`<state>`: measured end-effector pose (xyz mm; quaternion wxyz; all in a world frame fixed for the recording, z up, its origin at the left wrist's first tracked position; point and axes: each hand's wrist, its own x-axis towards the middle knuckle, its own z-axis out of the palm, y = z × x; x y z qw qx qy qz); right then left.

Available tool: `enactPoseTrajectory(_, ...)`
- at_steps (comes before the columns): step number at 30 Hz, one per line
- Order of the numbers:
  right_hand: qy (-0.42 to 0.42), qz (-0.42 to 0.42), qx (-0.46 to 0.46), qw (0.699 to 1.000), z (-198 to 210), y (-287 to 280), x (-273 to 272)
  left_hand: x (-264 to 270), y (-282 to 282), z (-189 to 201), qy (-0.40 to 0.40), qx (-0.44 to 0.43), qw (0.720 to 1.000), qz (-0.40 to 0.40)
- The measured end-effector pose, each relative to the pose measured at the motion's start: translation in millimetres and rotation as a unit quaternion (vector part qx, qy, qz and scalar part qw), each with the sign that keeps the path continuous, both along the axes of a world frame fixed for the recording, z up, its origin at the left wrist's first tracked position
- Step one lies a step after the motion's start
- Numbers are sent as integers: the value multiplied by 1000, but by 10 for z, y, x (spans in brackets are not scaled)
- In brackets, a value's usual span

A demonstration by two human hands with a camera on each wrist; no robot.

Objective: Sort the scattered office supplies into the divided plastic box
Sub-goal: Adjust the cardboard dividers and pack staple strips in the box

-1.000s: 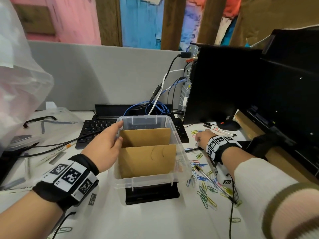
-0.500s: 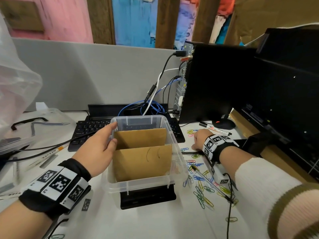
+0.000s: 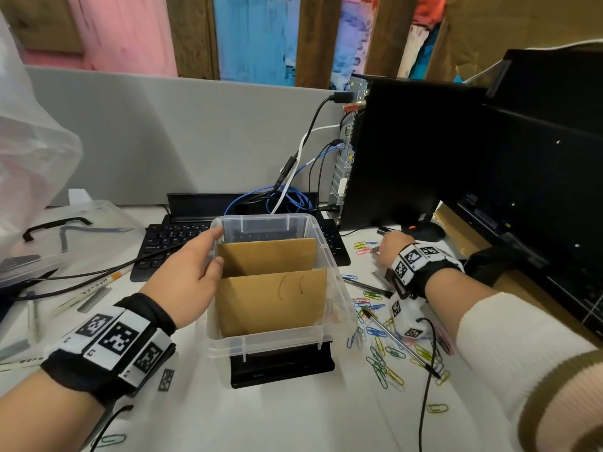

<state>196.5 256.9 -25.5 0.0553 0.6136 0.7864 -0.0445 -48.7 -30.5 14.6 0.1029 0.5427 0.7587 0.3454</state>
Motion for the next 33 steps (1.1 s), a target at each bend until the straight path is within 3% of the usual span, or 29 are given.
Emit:
enactPoseTrajectory(4, 17, 9, -14, 1000, 16, 27, 134, 7, 1, 3, 2, 0, 1000, 3)
enactPoseTrajectory(10, -28, 40, -33, 998, -129, -103, 68, 0, 0, 0, 8, 1, 1000, 2)
enactPoseTrajectory(14, -81, 57, 0, 995, -245, -162, 40, 4, -3, 13, 12, -4, 1000, 3)
enactPoseTrajectory(19, -78, 57, 10, 995, -218, -215, -7, 33, -23, 36, 7, -11, 1000, 1)
enactPoseTrajectory(26, 104, 12, 37, 994, 241, -353, 54, 37, -7, 98, 17, -37, 999, -3)
enactPoseTrajectory(30, 347, 33, 109, 931, 651, -708, 58, 76, -28, 190, 68, -56, 996, -16)
enactPoseTrajectory(33, 449, 106, 72, 884, 907, -1093, -22, 205, -115, 305, 106, 2, 993, -53)
